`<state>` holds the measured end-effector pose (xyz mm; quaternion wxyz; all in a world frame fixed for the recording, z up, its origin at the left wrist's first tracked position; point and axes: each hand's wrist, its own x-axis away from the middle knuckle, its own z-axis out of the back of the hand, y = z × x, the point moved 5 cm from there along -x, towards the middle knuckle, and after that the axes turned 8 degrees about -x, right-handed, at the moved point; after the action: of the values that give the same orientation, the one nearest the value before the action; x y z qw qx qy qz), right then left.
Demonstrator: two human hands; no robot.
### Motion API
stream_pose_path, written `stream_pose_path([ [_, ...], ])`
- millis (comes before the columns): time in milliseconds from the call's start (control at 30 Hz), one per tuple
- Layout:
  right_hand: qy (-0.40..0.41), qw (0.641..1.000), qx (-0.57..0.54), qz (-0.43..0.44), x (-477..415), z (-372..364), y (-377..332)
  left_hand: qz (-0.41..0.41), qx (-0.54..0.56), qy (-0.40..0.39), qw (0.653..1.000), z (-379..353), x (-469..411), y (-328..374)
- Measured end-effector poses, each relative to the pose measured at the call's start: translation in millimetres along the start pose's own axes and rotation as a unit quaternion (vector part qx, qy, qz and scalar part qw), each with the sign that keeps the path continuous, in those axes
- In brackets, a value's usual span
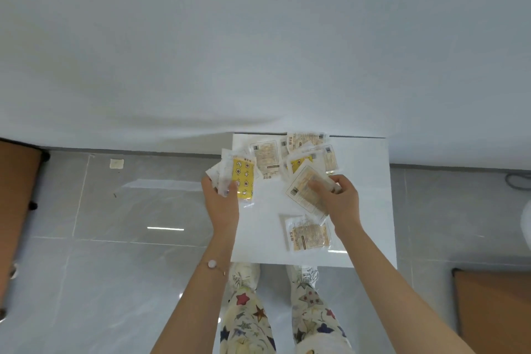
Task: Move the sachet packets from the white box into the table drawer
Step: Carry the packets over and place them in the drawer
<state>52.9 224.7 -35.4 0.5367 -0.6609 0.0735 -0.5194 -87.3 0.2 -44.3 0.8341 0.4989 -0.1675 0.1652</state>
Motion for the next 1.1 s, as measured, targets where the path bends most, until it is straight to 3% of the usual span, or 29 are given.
stream_pose_path([
  [300, -0.1, 0.992, 0.067, 0.028, 113, -63, -83, 0.019, 0.111, 0.057, 0.992, 164, 77, 35],
  [533, -0.219, 0.962, 0.14, 0.081, 231, -167, -121, 0.016, 0.171, 0.121, 0.978, 330, 125, 22],
  [867, -0.43, 0.874, 0.213, 0.076, 430, -360, -72, 0.069, 0.284, 0.276, 0.916, 566, 189, -82],
  [1100, -0.537, 0.808, 0.232, 0.074, 554, -477, -25, 0.113, 0.34, 0.377, 0.854, 672, 227, -151],
])
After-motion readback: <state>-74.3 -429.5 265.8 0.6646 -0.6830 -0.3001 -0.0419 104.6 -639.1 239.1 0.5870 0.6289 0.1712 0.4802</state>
